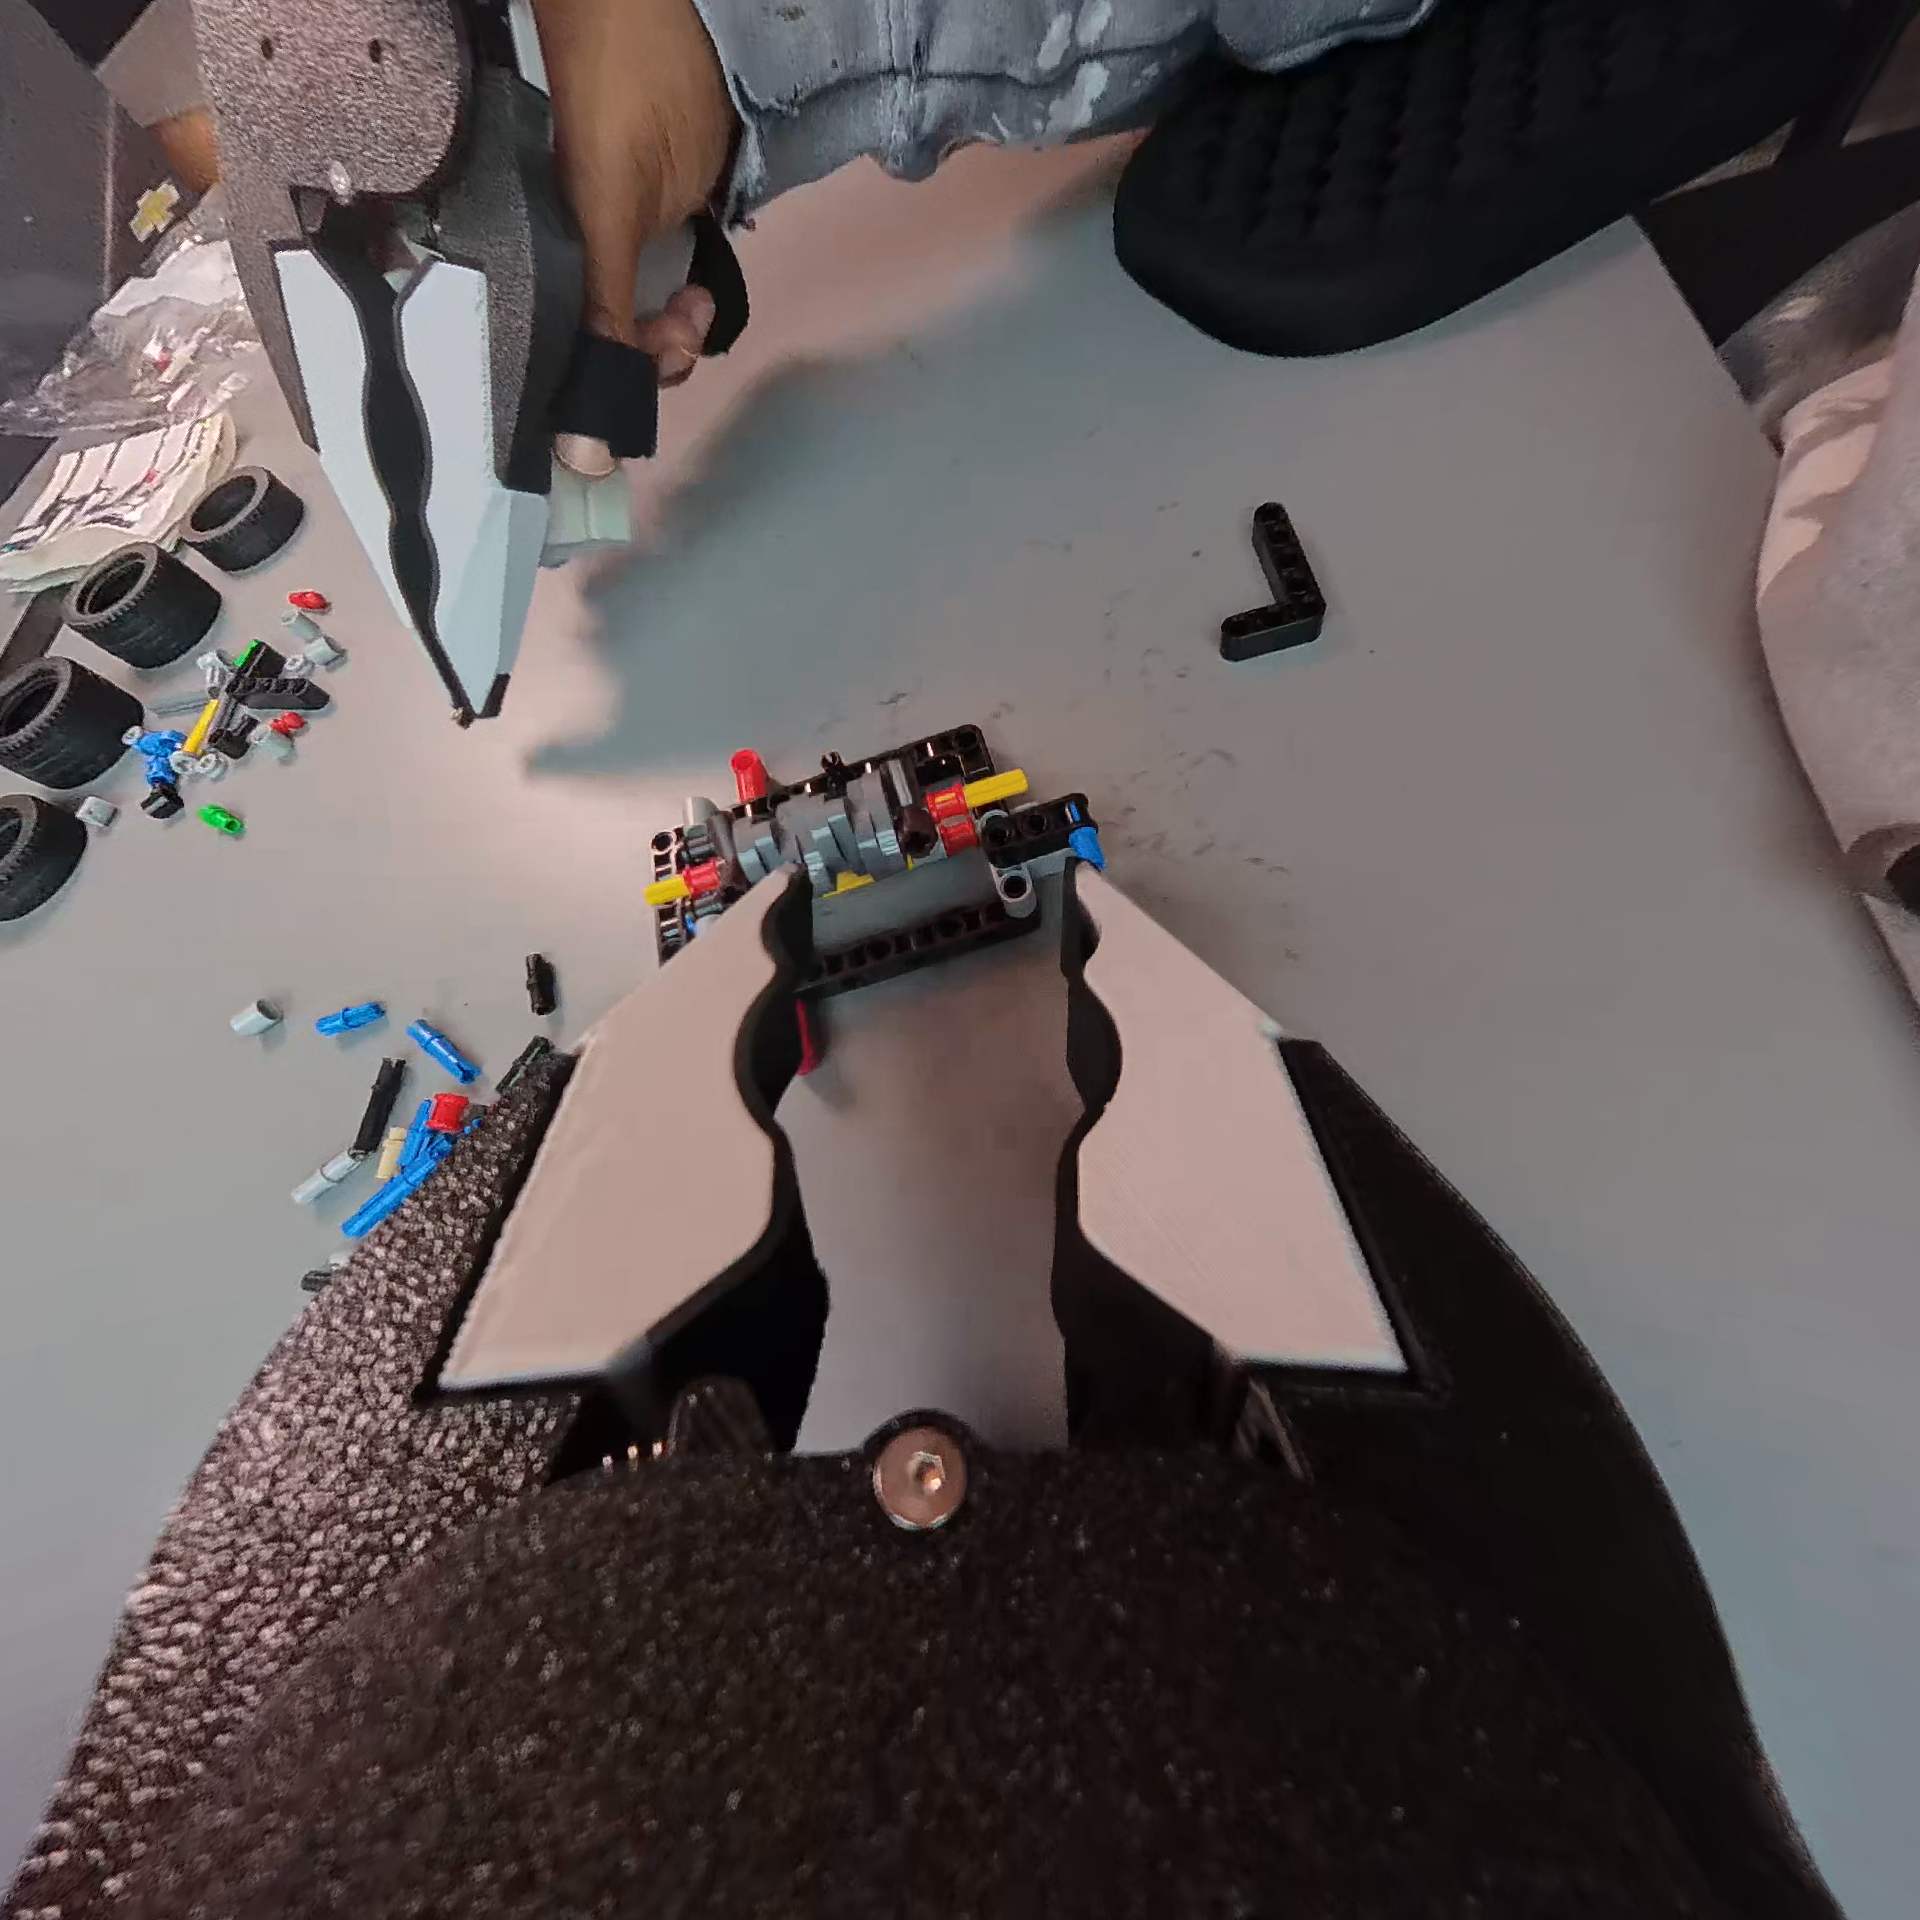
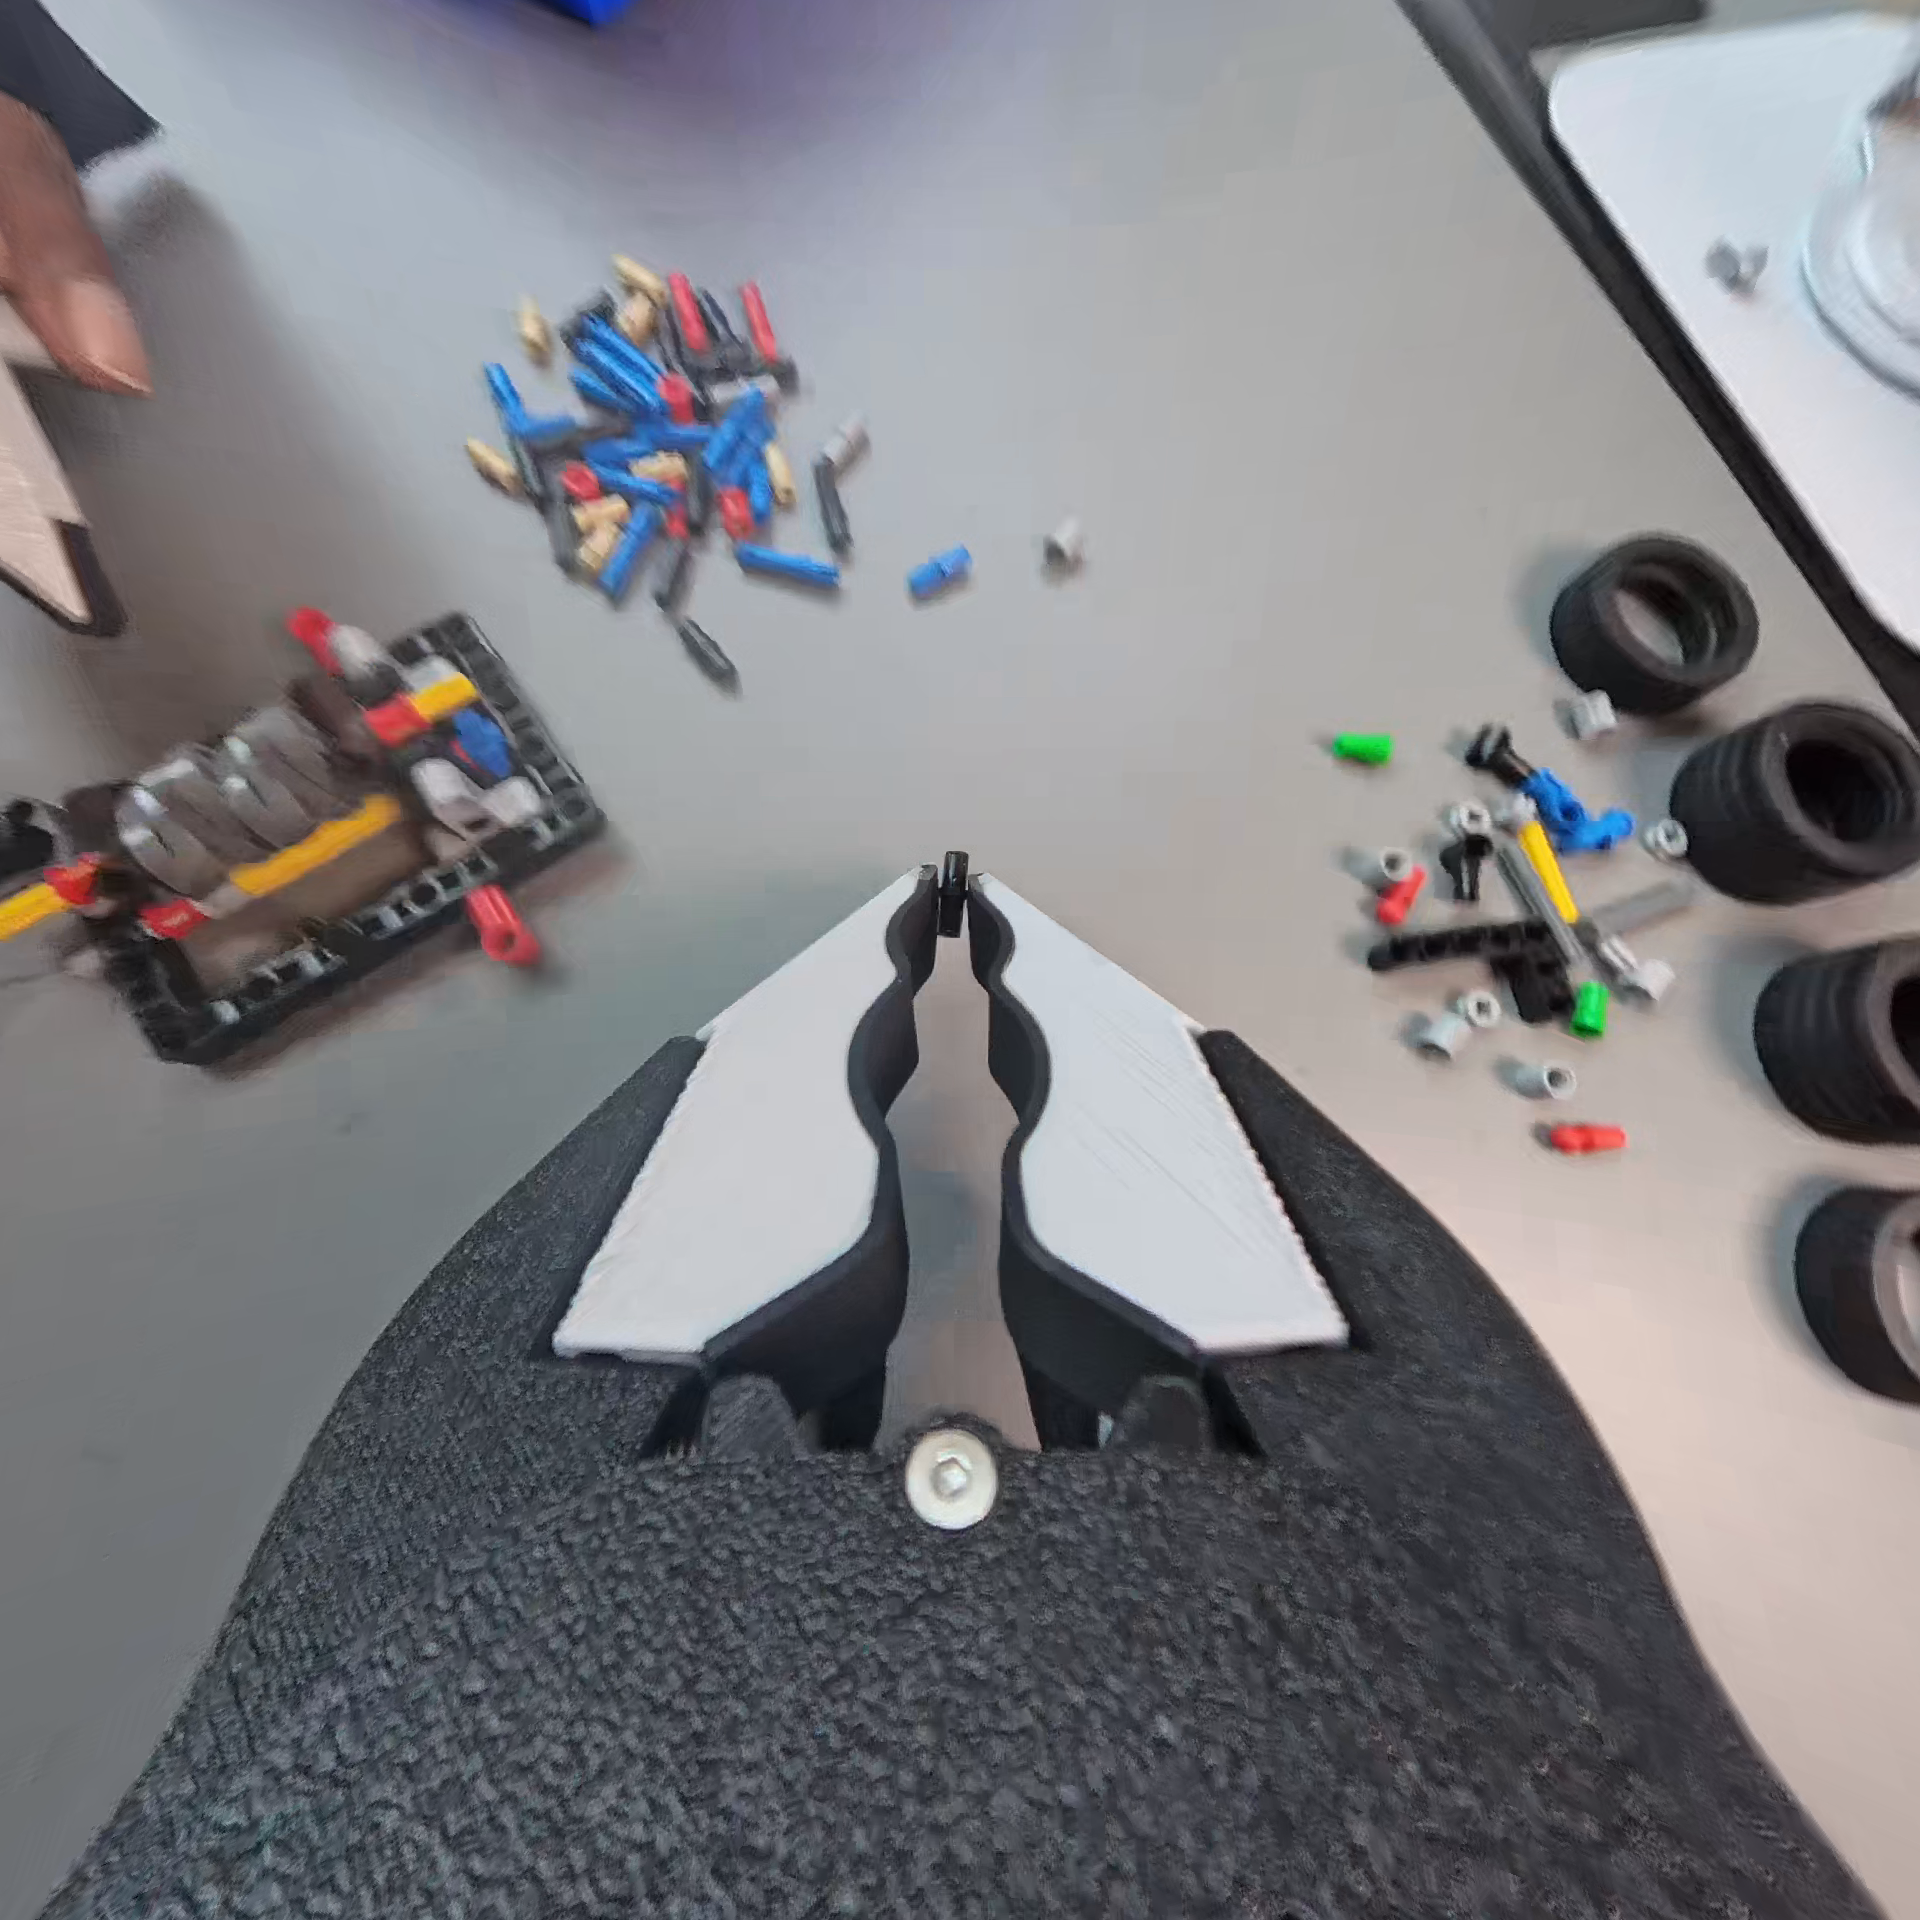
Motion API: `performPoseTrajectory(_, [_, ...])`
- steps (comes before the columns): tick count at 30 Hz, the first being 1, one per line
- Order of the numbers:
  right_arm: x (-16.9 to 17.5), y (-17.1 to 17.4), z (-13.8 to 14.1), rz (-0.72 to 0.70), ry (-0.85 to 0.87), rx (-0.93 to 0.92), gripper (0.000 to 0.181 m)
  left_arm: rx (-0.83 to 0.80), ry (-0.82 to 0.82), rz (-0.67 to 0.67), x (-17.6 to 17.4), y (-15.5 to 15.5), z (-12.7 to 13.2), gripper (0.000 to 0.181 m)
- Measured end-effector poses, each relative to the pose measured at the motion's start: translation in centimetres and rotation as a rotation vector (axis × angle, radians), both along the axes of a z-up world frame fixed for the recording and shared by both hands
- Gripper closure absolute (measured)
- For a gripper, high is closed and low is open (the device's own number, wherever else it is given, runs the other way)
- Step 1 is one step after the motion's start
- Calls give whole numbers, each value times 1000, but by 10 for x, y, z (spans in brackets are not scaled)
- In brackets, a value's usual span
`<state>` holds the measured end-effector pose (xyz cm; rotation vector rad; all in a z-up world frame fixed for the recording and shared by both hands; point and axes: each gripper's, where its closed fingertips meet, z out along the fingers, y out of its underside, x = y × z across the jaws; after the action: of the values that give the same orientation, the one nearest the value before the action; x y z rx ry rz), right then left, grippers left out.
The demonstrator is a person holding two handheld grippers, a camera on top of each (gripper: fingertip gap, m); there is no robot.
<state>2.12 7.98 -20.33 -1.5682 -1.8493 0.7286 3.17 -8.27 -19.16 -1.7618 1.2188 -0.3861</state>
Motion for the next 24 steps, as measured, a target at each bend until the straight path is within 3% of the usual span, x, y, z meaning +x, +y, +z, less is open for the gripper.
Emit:
performPoseTrajectory(1, [-10, -9, 8, 24, 40, -3, 176, 6, -30, 4, -2, 1, 6, 133])
performPoseTrajectory(4, [-46, -41, 22, 110, 103, -15, 176, 65, -107, 73, -11, 12, 24, 136])
performPoseTrajectory(8, [-87, -64, 11, 166, 93, 61, 175, 130, -164, 192, -27, 27, 39, 135])
performPoseTrajectory(12, [-95, -63, 19, 147, 158, 11, 153, 163, -159, 273, -41, 36, 42, 133])
performPoseTrajectory(15, [-78, -20, 40, 5, 214, -2, 152, 165, -151, 314, -49, 40, 42, 135])
performPoseTrajectory(19, [-29, 82, 34, -387, 126, 73, 166, 133, -162, 380, -62, 48, 39, 138])
performPoseTrajectory(21, [-13, 103, 22, -496, 80, 27, 166, 105, -177, 431, -69, 53, 37, 142])
performPoseTrajectory(24, [-8, 110, 6, -537, 15, 9, 166, 59, -197, 511, -81, 60, 32, 145])
